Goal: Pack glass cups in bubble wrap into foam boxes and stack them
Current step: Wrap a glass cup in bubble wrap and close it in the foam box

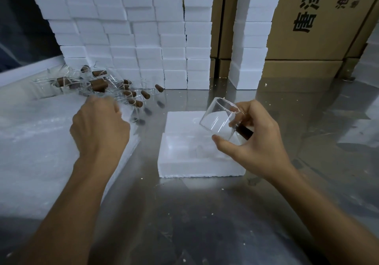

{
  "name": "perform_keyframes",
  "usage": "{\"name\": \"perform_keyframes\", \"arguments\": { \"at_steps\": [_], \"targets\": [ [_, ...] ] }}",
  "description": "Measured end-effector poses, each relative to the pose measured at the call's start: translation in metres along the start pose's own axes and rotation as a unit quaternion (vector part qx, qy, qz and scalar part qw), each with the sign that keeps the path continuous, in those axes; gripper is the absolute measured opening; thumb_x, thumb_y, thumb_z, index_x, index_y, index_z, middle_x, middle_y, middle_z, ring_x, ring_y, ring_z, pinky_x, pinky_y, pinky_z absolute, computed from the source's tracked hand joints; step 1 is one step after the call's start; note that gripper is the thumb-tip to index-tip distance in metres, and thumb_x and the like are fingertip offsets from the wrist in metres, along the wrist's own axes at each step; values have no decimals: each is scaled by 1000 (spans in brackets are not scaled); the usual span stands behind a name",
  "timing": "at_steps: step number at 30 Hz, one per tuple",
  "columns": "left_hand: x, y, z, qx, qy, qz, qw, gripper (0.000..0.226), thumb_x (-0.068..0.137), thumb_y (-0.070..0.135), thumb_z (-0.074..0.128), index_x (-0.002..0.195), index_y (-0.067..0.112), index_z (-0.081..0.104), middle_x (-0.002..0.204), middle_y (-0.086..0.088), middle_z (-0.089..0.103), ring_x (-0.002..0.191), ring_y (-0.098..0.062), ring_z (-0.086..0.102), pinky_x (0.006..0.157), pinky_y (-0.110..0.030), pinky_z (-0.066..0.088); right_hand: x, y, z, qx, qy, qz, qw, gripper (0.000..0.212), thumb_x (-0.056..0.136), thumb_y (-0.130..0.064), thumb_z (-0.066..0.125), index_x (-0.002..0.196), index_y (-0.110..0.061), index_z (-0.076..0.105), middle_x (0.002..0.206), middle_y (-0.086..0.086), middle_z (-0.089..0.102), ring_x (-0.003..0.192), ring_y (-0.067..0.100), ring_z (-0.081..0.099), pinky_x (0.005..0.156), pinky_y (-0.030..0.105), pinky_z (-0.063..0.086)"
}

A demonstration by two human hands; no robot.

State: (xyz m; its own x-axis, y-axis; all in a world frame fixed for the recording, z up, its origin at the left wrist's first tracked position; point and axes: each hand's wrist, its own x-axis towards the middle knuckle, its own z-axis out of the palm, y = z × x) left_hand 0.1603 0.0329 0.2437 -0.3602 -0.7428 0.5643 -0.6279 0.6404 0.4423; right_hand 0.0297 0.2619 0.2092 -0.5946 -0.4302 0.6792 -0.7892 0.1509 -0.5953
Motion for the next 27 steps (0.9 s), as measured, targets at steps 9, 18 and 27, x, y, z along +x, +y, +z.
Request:
{"name": "perform_keyframes", "arguments": {
  "at_steps": [9, 18, 27],
  "targets": [
    [-29, 35, 4, -199, 1, 302, 932, 21, 88, -10, 53, 102, 5, 56, 87, -11, 55, 70, -29, 52, 61, -42, 49, 3, 4, -2, -18, 6, 30, 999, 43, 66, -25, 91, 81, -5, 55, 112, -3, 58, 93, 2, 57, 72, 8, 47],
    [-46, 44, 12, -205, -111, 294, 927, 29, 77, 8, 56, 99, 9, 75, 81, 5, 54, 68, -21, 56, 70, -41, 56, 5, -1, -4, 93, 15, 120, 988, 54, 61, -53, 80, 79, -11, 51, 98, -1, 59, 62, 7, 63, 60, 18, 52],
    [-46, 40, 22, -218, -83, 131, 964, 14, 81, 16, 79, 69, 16, 73, 61, 5, 64, 59, -16, 59, 66, -28, 48, 10, -2, -4, 221, 36, 230, 947, 36, 100, -43, 48, 85, -12, 57, 116, 23, 53, 71, 11, 63, 62, 17, 50]
  ]
}}
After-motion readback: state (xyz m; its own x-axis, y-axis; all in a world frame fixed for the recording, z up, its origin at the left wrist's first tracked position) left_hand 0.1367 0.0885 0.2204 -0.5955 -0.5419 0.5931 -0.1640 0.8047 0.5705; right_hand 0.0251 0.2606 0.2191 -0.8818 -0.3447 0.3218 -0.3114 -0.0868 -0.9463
